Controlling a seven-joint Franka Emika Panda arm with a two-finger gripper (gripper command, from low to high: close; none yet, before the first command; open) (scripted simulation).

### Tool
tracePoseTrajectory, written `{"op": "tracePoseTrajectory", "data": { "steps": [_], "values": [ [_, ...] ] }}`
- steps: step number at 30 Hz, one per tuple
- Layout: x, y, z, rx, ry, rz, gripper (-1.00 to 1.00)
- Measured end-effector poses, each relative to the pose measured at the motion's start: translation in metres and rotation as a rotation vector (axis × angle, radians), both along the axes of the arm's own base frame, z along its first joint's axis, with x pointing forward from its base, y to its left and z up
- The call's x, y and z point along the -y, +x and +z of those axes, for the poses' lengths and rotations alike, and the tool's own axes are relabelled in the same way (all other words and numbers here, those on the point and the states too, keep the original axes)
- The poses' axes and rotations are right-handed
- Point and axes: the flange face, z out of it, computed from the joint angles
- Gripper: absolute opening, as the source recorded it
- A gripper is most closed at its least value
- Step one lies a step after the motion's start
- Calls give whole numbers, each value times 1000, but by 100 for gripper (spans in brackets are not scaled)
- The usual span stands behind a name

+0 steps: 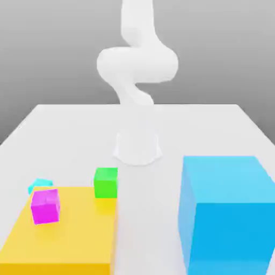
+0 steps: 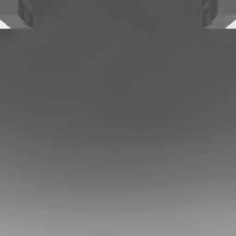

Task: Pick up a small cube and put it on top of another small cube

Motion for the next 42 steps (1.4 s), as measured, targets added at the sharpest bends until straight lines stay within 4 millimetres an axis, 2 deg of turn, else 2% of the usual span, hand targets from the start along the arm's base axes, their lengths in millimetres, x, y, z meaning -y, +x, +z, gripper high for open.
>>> {"op": "tracePoseTrajectory", "data": {
  "steps": [2, 5, 7, 10, 13, 16, 19, 20, 22, 28, 29, 36, 42],
  "values": [
    [32, 20, -46, -63, 57, -138, 0],
    [80, 34, -112, -145, 139, -337, 0],
    [112, 35, -157, -195, 193, -470, 0],
    [157, 23, -224, -265, 276, -674, 0],
    [196, -3, -289, -329, 360, -880, 0],
    [226, -40, -352, -389, 446, -1089, 0],
    [244, -86, -410, -445, 532, -1301, 0],
    [253, -107, -428, -459, 567, -1390, 0],
    [256, -136, -459, -486, 616, -1508, 0],
    [251, -138, -519, -503, 623, -1528, 0],
    [250, -139, -527, -503, 622, -1528, -100],
    [250, -139, -529, -501, 623, -1528, -100],
    [250, -138, -479, -501, 624, -1528, -100]
  ]
}}
